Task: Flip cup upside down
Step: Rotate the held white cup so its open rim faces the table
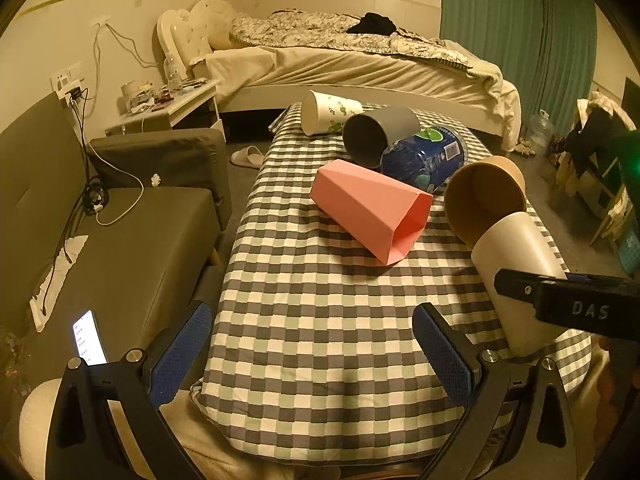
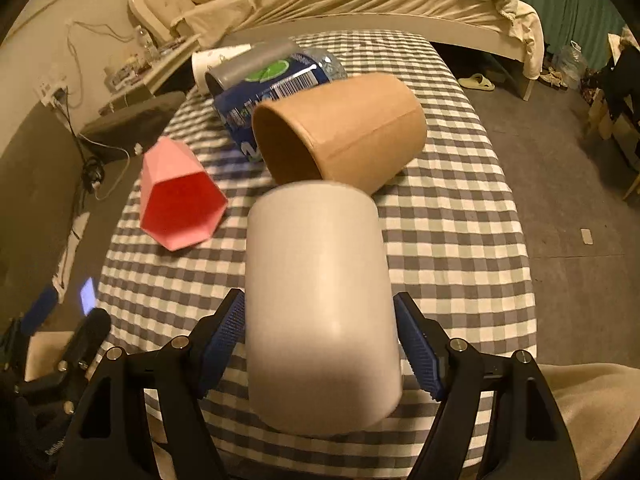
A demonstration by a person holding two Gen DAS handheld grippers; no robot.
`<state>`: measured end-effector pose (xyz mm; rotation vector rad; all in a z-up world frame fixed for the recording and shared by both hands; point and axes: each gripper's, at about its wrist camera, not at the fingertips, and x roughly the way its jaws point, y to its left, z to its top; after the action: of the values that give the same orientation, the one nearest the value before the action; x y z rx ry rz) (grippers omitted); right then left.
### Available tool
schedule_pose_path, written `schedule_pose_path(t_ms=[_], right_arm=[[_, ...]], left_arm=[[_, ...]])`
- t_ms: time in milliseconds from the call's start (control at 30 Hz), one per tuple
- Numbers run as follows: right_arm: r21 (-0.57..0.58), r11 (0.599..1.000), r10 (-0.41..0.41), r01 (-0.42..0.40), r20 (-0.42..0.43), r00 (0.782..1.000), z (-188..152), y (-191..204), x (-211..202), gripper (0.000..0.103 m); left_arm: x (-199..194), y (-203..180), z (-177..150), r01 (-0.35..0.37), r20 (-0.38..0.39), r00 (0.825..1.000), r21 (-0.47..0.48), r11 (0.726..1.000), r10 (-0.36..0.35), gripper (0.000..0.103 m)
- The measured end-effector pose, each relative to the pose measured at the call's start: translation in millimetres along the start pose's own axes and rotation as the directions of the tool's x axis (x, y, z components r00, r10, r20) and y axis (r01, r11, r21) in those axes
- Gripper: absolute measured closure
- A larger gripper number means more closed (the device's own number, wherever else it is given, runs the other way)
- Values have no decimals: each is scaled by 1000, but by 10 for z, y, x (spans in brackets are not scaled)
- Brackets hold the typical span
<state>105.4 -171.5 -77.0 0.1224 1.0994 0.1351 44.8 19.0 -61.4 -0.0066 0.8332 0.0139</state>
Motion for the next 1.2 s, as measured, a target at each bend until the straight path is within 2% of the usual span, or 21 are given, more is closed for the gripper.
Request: schedule_pose_path(t_ms=[133, 233, 333, 467, 567, 667, 800, 933, 1067, 1200], right_arm=[[16, 999, 50, -50, 43, 998, 4, -31, -119, 14], [6, 997, 81, -82, 104, 991, 14, -67, -327, 14], [-16, 997, 79, -77, 165, 983, 19, -131, -550, 14], [-55, 998, 31, -17, 251, 968, 9, -243, -847, 13], [-79, 994, -40, 69, 327, 944, -51, -382, -1038, 12], [-71, 992, -69, 102, 367, 928, -127, -551, -1142, 12], [-35, 989, -122, 147, 384, 915, -239, -778, -1139, 12], [16, 990, -134, 137, 343, 930, -307, -1055, -999, 12], [73, 987, -160, 144, 334, 929, -333, -1285, -970, 12], [111, 984, -171, 142, 326, 930, -317, -1450, -931, 12]], left_arm=[[8, -54, 3, -2, -4, 1000, 8, 1000, 2, 0], [-24, -111, 7, -15, 4, 1000, 8, 1000, 15, 0], [-92, -216, 17, -7, 27, 1000, 15, 1000, 7, 0], [-221, -352, 68, 21, 50, 999, -20, 1000, -20, 0], [-307, -487, 124, 54, 66, 997, -56, 997, -50, 0], [-347, -641, 161, 73, 66, 996, -82, 994, -68, 0], [-292, -907, 134, 101, 34, 995, -85, 991, -98, 0], [-230, -1136, 86, 134, 12, 991, -58, 989, -133, 0], [-166, -1328, 56, 162, 0, 987, -12, 987, -162, 0], [-18, -1434, 17, 188, -42, 981, -19, 982, -189, 0]])
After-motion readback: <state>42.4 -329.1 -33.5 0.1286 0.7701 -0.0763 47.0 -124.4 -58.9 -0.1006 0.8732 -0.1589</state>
